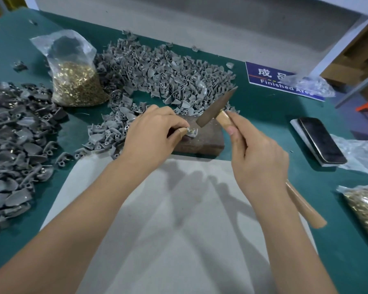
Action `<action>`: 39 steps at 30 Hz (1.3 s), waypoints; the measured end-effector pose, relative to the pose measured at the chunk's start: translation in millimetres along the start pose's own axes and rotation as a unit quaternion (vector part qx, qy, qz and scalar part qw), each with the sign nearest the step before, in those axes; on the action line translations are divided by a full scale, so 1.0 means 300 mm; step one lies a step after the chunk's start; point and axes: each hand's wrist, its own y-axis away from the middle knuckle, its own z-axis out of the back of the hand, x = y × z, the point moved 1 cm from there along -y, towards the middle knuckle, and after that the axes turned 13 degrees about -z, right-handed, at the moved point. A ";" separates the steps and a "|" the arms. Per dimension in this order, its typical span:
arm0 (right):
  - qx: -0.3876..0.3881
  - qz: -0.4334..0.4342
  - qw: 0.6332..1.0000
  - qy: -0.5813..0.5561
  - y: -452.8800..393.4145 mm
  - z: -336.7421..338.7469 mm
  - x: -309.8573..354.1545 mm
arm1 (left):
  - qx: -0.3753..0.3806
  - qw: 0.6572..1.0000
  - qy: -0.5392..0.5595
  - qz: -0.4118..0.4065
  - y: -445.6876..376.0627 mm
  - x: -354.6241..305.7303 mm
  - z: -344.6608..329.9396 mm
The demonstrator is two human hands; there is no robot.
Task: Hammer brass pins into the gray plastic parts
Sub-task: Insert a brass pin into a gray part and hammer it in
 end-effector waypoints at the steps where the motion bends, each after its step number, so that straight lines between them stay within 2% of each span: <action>1: 0.005 -0.004 1.000 0.001 0.001 -0.002 -0.002 | 0.001 1.000 0.005 0.000 0.000 0.000 0.000; 4: 0.025 -0.033 0.999 -0.004 -0.003 -0.010 -0.009 | 0.009 1.000 0.001 -0.020 -0.003 0.002 0.007; 8: -0.024 -0.063 0.997 -0.049 -0.004 -0.001 0.001 | 0.021 0.998 -0.031 -0.054 -0.009 0.002 0.016; 14: -0.052 -0.044 0.996 -0.056 0.018 0.004 0.019 | 0.026 0.997 -0.039 -0.059 -0.008 -0.003 0.015; 16: -0.036 -0.021 0.999 -0.025 0.029 -0.002 0.023 | 0.023 0.997 -0.045 -0.059 -0.006 -0.004 0.013; 20: 0.049 -0.005 0.998 0.040 0.028 -0.017 0.014 | 0.015 0.998 -0.046 -0.050 -0.007 -0.004 0.011; 25: -0.067 -0.014 0.997 -0.018 0.030 -0.001 0.013 | 0.014 0.998 -0.045 -0.050 -0.009 -0.001 0.008; 30: 0.029 0.009 0.999 0.030 0.039 -0.014 0.026 | 0.017 0.998 -0.047 -0.045 -0.009 0.003 0.012; 34: -0.091 -0.010 0.995 -0.026 0.036 0.020 0.023 | 0.017 0.998 -0.043 -0.042 -0.012 0.002 0.010; 36: -0.112 -0.003 0.993 -0.040 0.037 0.023 0.022 | 0.017 0.998 -0.046 -0.042 -0.012 0.004 0.008; 39: 0.007 0.030 0.999 0.023 0.046 -0.005 0.038 | 0.024 0.997 -0.057 -0.048 -0.010 0.012 0.005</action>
